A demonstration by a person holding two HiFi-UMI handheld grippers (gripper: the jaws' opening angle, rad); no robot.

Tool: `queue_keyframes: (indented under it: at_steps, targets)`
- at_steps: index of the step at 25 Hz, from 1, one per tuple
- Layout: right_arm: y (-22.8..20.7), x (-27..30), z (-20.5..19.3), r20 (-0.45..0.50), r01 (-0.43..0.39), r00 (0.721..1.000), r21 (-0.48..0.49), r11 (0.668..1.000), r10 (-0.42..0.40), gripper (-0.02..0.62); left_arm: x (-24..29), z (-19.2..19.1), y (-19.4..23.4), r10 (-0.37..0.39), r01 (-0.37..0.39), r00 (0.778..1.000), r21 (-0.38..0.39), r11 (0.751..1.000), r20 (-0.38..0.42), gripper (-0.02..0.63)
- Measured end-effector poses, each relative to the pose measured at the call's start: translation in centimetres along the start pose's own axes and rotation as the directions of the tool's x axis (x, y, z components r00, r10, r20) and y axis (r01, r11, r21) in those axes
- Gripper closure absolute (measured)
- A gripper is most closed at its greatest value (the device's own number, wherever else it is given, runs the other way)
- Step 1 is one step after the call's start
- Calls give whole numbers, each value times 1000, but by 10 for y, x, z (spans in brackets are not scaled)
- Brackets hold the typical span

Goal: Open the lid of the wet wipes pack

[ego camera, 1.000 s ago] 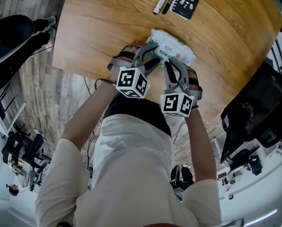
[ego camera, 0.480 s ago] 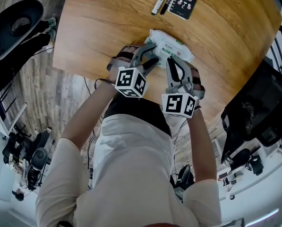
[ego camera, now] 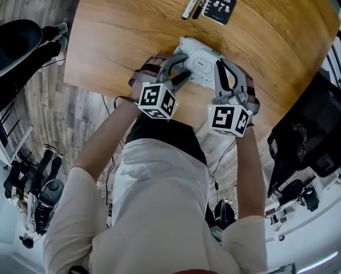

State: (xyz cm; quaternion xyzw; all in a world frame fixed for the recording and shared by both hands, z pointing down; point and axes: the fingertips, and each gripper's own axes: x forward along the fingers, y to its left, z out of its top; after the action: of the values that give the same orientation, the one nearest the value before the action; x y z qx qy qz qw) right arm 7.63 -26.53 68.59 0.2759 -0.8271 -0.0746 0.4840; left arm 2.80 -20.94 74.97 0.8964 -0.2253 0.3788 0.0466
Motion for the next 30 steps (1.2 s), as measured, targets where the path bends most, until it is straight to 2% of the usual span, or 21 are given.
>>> queue_keyframes:
  at_steps: [5, 20, 25, 30]
  targets:
    - [-12, 7, -15, -35, 36, 999, 34, 999, -34, 560, 1, 0, 0, -3, 3, 1000, 3, 1000, 2, 377]
    - [-17, 17, -20, -55, 25, 998, 28, 999, -24, 558, 0, 0, 0, 3, -3, 1000, 6, 1000, -2, 377]
    - [-10, -3, -7, -30, 9, 1000, 25, 1000, -8, 552, -7, 3, -3, 23, -19, 998, 65, 998, -54, 377]
    - [-3, -27, 9, -5, -6, 1000, -2, 1000, 6, 549, -24, 15, -5, 50, -45, 997, 90, 995, -60, 377]
